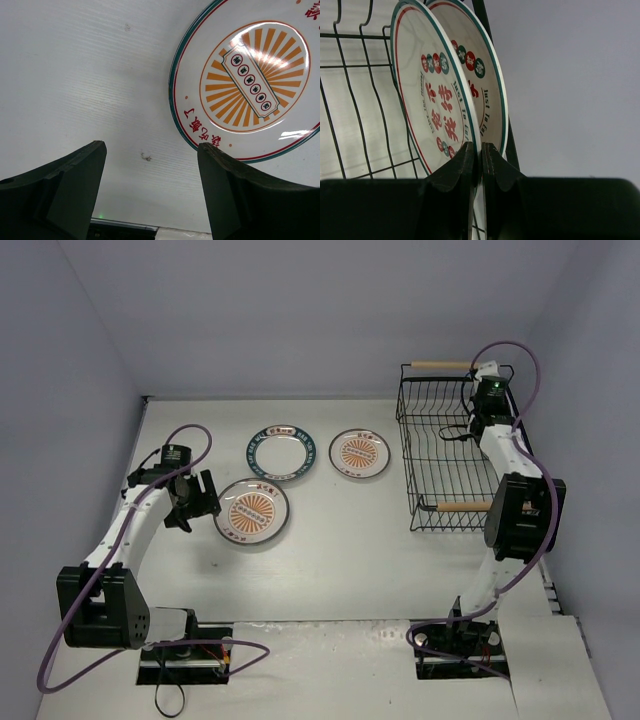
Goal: Load the plates into the dish rack
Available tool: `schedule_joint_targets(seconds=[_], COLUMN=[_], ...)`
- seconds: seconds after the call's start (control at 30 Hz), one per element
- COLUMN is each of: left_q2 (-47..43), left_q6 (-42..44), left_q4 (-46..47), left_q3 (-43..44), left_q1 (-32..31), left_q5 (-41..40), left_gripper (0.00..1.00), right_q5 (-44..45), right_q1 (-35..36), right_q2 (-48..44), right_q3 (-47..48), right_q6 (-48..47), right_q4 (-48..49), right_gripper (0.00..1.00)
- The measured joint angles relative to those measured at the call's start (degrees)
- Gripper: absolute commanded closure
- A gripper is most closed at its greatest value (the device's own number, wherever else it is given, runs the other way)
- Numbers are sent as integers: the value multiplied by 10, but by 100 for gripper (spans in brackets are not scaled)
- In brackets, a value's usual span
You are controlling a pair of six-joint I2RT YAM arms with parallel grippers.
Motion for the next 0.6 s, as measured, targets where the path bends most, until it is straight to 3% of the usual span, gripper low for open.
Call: schedule_joint_targets(seconds=[0.1, 0.17, 0.2, 0.37, 0.4, 0.5, 0.6], left_q2=[0, 0, 0, 0, 0, 0, 1], left_q6=[0, 0, 0, -1, -1, -2, -4], left_q4=[0, 0, 0, 7, 7, 9, 14], left_q3=[0, 0, 0, -7, -10, -17, -19], left_q1=[0, 0, 0, 0, 0, 0, 0], left_q5=[0, 0, 0, 3, 4, 6, 6], left_gripper=[26, 26, 26, 26, 26, 26, 26], right_q5=[-2, -4, -9, -25, -28, -34, -34], right_q1=[0, 0, -3, -3, -3, 0, 9], right_q2=[3, 3, 3, 3, 3, 1, -12], right_q3=[0, 0, 0, 15, 20, 28, 28], right_q6=[8, 17, 23, 51, 56, 68, 73], right_q4=[4, 4, 3, -8, -9, -13, -25], right_gripper=[97, 82, 69, 56, 48, 38, 31])
